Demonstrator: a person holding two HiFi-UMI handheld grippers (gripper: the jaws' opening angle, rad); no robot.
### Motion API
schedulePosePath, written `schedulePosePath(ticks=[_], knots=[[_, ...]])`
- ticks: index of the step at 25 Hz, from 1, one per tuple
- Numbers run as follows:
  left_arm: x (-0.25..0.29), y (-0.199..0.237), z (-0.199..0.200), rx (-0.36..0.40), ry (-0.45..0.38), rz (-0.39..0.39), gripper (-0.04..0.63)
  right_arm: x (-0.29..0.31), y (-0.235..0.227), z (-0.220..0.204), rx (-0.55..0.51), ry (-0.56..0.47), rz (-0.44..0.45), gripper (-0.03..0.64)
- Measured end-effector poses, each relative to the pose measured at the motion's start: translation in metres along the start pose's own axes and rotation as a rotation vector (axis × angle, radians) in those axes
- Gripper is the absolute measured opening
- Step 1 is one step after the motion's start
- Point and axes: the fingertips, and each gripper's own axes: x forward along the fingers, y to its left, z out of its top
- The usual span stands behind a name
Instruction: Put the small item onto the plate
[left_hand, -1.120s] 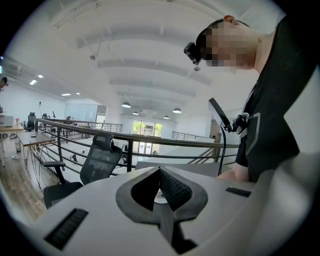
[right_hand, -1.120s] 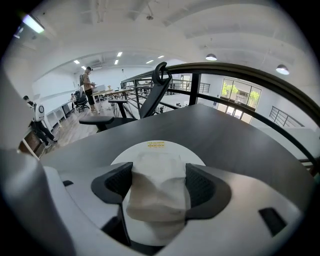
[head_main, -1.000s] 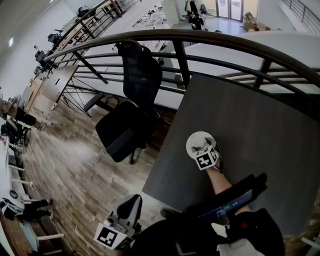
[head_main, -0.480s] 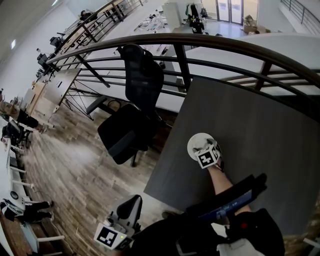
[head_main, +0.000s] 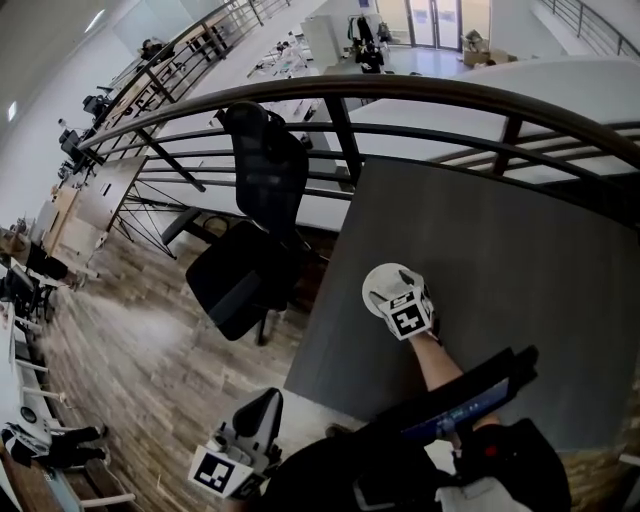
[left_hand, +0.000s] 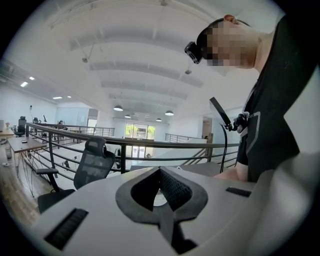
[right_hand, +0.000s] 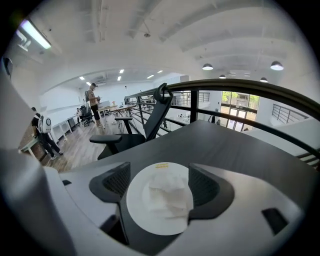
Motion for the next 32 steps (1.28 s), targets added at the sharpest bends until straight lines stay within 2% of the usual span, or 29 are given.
schedulePosePath(ticks=[2, 4, 6, 8, 15, 19, 23, 32], knots=[[-0.001, -0.003, -0.001, 0.002, -0.010, -0.030, 0.003, -0.010, 0.007, 0.004, -0.008, -0.015, 0.012, 0.365], [-0.004, -0.003, -0.001, 0.002, -0.024, -0.056, 0.003, -0.023, 0.010, 0.010, -0.019, -0.032, -0.013, 0.363], [-0.009, 0.001, -0.001, -0.002, -0.040, -0.080, 0.003, -0.038, 0.015, 0.020, -0.025, -0.067, -0.043, 0.294], [-0.015, 0.004, -0.003, -0.002, -0.052, -0.104, 0.003, -0.051, 0.024, 0.029, -0.014, -0.106, -0.054, 0.279], [-0.049, 0.021, -0.004, 0.018, -0.114, -0.167, 0.003, -0.102, 0.062, 0.058, 0.037, -0.270, -0.126, 0.113], [-0.061, 0.039, -0.010, 0.015, -0.145, -0.200, 0.003, -0.119, 0.084, 0.070, 0.051, -0.345, -0.152, 0.095], [-0.074, 0.047, -0.018, 0.004, -0.162, -0.239, 0.003, -0.141, 0.111, 0.073, 0.090, -0.384, -0.156, 0.003], [-0.106, 0.056, -0.028, 0.005, -0.194, -0.349, 0.003, -0.190, 0.173, 0.085, 0.101, -0.449, -0.187, 0.002]])
